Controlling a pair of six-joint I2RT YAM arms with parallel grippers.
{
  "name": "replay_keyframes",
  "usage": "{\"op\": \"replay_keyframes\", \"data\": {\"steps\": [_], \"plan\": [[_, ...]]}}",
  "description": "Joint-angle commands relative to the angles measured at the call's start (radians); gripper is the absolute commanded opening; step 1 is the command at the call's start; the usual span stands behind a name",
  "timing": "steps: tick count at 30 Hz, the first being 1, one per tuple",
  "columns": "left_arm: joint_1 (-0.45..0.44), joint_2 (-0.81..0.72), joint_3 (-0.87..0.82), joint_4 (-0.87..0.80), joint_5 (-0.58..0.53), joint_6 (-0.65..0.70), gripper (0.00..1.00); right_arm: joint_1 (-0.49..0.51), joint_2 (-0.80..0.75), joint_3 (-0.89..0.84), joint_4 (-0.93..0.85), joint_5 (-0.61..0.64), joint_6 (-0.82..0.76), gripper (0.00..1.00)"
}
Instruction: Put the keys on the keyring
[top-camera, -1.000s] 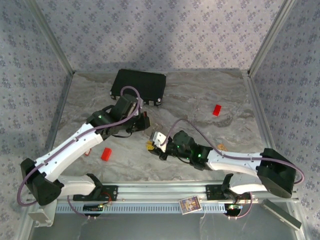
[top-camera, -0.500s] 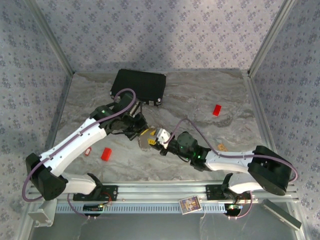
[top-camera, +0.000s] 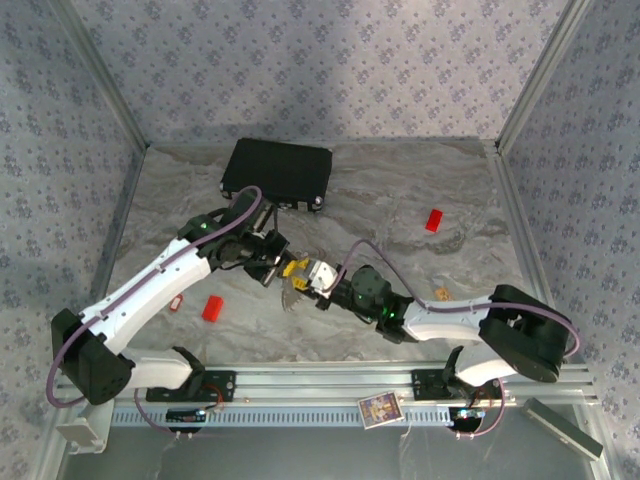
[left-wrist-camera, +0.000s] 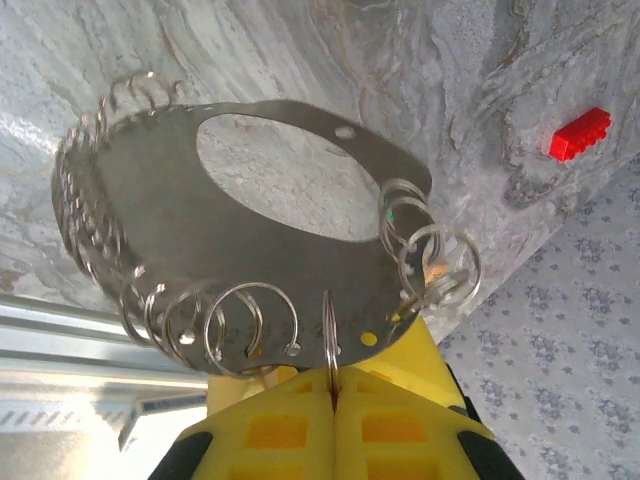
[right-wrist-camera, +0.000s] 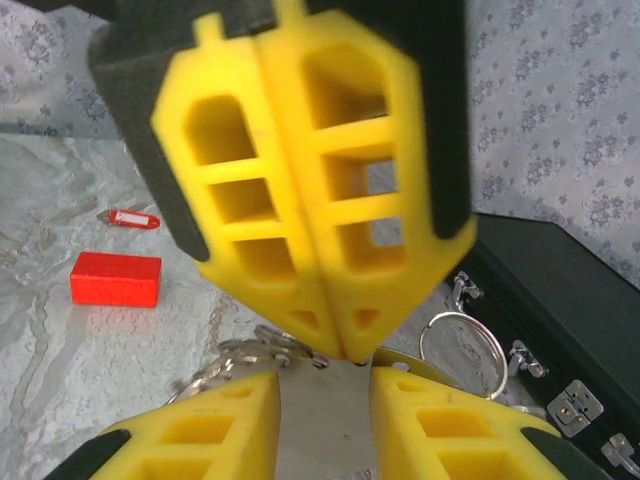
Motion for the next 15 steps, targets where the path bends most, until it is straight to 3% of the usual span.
{"op": "replay_keyframes", "data": {"steps": [1,15], "plan": [[0.006,-0.013,0.002,0.024,0.096,-0.090,0.00,0.007,0.023,0.011,0.072,0.008,-0.042,0.28],[0.019,-0.016,-0.036,0.028,0.164,-0.091,0.00,-0.021,0.033,-0.017,0.143,-0.018,0.018,0.25]]}}
